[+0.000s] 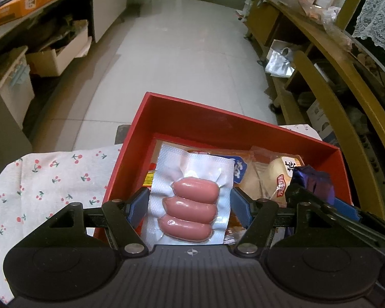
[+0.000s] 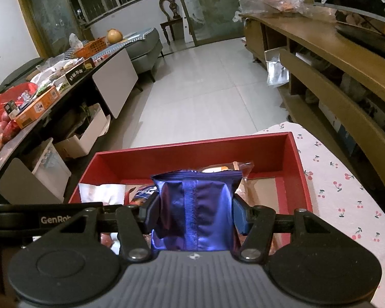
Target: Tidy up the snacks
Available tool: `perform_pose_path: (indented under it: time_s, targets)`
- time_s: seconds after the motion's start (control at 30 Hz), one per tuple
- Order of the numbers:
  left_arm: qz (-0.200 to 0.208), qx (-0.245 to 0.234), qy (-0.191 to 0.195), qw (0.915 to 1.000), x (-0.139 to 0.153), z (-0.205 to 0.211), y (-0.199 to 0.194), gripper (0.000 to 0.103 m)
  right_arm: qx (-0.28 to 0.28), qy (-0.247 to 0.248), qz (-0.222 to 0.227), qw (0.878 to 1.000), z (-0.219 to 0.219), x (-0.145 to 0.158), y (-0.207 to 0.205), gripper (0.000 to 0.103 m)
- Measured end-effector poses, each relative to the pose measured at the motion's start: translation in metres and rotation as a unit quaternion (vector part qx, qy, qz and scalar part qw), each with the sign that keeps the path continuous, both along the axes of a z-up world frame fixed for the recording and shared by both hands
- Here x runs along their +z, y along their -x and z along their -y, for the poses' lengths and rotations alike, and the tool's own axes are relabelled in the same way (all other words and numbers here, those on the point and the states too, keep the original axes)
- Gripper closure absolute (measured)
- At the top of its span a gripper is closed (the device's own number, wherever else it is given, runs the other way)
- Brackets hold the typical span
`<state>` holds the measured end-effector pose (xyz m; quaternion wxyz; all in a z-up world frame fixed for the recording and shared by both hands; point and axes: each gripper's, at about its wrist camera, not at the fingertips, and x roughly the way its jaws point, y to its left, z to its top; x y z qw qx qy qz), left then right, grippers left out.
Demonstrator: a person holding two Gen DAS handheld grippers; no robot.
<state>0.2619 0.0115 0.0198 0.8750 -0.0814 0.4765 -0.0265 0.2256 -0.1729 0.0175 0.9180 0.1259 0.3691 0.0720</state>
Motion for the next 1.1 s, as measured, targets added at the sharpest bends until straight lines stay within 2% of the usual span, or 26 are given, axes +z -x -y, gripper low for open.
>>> perform_pose_path:
  time_s: [0.63, 1.1]
  targets:
    - [-0.005, 0.007, 0.002, 1.0000, -0.008, -0.005, -0.003, 0.028, 0.006, -0.007, 0.001, 1.000, 0.001, -0.013, -0.012, 0.026]
    - [0.013, 0.001, 0.011, 0.9999, 0.007, -0.003, 0.007, 0.020, 0.003, -0.014, 0.029, 0.999, 0.010, 0.008, -0.005, 0.025]
